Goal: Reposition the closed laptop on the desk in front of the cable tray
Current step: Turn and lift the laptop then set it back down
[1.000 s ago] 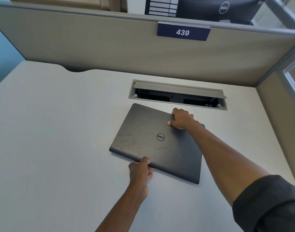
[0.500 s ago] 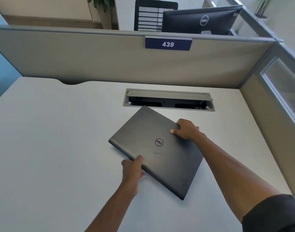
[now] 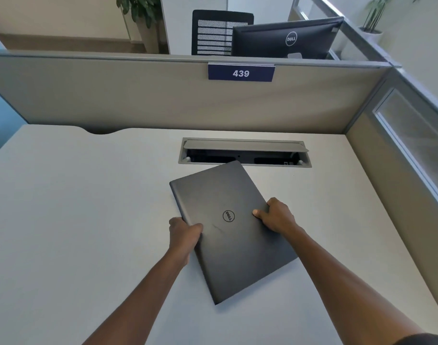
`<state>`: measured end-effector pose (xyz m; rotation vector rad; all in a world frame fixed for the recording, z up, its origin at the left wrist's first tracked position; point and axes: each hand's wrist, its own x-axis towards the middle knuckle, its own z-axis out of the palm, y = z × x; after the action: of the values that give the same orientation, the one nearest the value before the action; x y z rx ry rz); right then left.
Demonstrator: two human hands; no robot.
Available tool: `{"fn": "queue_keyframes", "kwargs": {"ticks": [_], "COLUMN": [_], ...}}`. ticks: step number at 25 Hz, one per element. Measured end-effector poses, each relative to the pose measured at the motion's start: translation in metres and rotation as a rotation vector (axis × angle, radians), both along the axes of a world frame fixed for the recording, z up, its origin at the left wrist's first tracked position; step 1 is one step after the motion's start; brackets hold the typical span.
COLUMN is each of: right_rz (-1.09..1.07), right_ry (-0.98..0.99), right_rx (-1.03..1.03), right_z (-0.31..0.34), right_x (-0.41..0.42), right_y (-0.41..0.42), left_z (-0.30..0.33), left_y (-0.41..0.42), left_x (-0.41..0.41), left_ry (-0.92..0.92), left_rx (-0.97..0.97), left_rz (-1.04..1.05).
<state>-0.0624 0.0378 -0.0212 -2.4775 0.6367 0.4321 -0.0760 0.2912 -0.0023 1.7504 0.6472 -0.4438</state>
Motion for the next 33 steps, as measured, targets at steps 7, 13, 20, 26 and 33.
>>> {"fn": "queue_keyframes", "kwargs": {"ticks": [7,13,20,26,33], "right_rz": [-0.145,-0.293,-0.411,-0.48,-0.598], "right_ry": [-0.011,0.003,-0.006,-0.013,0.012], "right_rx": [0.075,0.127,0.165,0.247,0.412], "right_z": [-0.005,-0.017,-0.026,-0.031,-0.032], "right_x": [-0.027,-0.046,-0.056,-0.06,-0.065], "right_y": [0.017,0.035,0.047,0.057,0.086], "left_z": [0.0,-0.001,-0.011,-0.012,-0.01], "left_y": [0.005,-0.005,-0.022,-0.04,-0.057], "left_x": [0.04,0.071,0.1,0.127,0.146], "left_ry": [-0.069,-0.13,-0.156,-0.194,-0.214], "left_rx": [0.232,0.37,0.444,0.497,0.53], "left_rz": [-0.179,-0.29,-0.407,-0.505,-0.623]}}
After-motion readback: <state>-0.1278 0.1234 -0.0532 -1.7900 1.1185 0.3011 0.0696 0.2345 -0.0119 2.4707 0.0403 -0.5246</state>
